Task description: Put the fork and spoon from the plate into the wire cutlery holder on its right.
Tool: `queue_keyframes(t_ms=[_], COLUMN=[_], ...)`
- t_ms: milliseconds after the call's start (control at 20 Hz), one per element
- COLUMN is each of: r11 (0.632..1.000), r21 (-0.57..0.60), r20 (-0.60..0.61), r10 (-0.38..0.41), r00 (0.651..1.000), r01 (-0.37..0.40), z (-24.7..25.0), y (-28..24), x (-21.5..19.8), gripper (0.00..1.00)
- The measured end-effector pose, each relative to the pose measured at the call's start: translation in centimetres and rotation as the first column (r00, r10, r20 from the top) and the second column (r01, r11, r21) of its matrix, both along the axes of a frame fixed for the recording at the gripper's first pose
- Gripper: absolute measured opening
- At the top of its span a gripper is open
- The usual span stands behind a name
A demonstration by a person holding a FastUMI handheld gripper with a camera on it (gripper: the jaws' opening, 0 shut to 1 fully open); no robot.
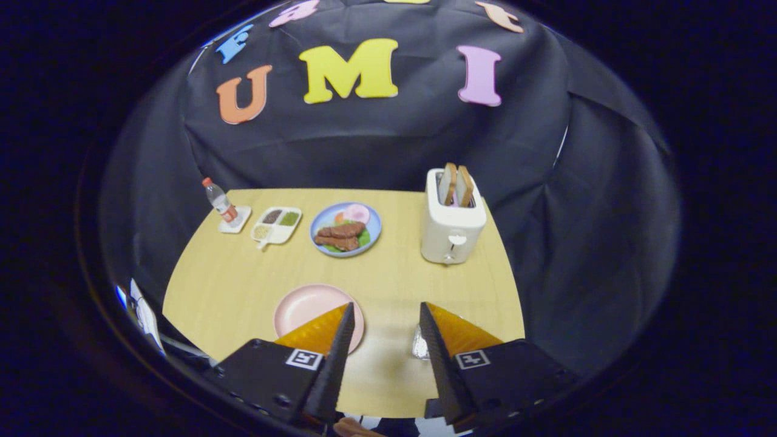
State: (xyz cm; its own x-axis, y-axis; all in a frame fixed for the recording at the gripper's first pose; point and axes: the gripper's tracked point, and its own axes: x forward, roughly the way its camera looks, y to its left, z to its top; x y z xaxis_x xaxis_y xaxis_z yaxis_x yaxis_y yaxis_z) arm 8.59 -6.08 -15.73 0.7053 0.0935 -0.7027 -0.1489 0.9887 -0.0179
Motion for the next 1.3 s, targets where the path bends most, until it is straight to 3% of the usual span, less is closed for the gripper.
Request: queue_keyframes(t_ms=[150,250,400,550,850,1000,1150,1300], r11=[1.000,1.000,0.999,0.999,0.999,1.000,1.000,0.999], r21=[0.001,0.024,0.038,0.041,-0.001,-0.003,0.023,0.026], r20=[0.148,0.277,0.457,0.529,0.649,0.658,0.628,0.647], r10=[-0.006,-0.026,-0.008,-0.003,-0.031,-0.013,-0.022,-0.039], r00=[0.989,0.961,0.889,0.849,0.760,0.753,0.778,0.762], r01=[0.005,0.020,-0.010,-0.022,0.042,0.020,0.010,0.029], z=[3.6,6.6,10.3,11.1,13.7,14.0,13.6,14.3], y=[2.8,5.1,8.6,11.5,12.8,13.7,13.4,12.5], x=[-1.9,-3.0,-5.5,-8.0,-10.4,-11.2,-12.1,-11.9], gripper=[0.89,0.95,0.95,0.95,0.95,0.94,0.95,0.94])
